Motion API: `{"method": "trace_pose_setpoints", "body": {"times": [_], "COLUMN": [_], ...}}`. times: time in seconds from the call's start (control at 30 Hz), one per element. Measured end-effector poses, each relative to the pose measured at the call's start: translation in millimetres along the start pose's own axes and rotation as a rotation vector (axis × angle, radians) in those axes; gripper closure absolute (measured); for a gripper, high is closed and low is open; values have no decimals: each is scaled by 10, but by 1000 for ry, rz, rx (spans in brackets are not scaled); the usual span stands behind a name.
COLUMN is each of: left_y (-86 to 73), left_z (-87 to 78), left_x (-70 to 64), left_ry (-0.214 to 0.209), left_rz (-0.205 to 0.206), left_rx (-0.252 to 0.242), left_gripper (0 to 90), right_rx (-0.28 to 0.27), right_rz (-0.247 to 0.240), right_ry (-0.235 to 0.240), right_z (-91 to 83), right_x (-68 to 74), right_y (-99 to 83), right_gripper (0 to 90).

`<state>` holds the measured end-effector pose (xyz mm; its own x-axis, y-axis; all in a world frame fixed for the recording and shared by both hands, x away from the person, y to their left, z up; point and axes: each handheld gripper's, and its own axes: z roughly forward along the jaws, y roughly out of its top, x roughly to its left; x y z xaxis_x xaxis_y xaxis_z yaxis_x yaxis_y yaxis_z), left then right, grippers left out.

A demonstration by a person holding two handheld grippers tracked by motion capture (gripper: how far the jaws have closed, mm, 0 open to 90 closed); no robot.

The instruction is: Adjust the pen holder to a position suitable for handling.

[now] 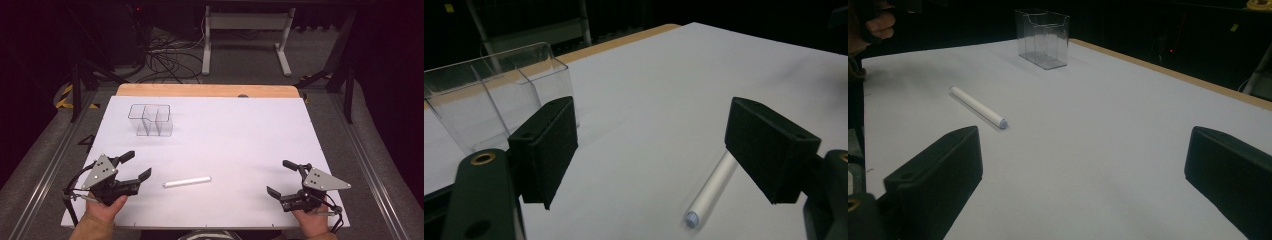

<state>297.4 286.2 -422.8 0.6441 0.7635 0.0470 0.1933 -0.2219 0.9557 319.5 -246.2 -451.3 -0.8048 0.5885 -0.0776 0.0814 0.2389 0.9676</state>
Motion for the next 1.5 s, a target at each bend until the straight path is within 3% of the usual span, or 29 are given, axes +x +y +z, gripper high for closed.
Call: {"method": "trace_pose_setpoints", "body": {"times": [0.57,0.77,0.87,1.0,1.1,1.37,1.5], "left_y": [253,256,270,337,399,535,579], "left_z": [188,173,165,162,184,278,363], "left_x": [149,170,181,264,326,464,575], "left_ry": [-4,-6,-18,-75,-91,-56,-41], "left_rz": [35,29,50,78,95,156,163], "left_rx": [37,42,66,98,130,223,263], "left_gripper": [225,221,213,347,369,369,369], "right_rx": [0,2,3,3,4,4,8], "right_rz": [19,21,23,20,21,20,22], "right_ry": [2,8,12,16,21,29,32], "right_z": [-15,-14,-12,-8,-3,3,9], "right_x": [-6,-7,-5,-3,-1,-2,0], "right_y": [-23,-26,-26,-25,-24,-28,-28], "right_gripper": [26,26,27,27,27,28,28]}}
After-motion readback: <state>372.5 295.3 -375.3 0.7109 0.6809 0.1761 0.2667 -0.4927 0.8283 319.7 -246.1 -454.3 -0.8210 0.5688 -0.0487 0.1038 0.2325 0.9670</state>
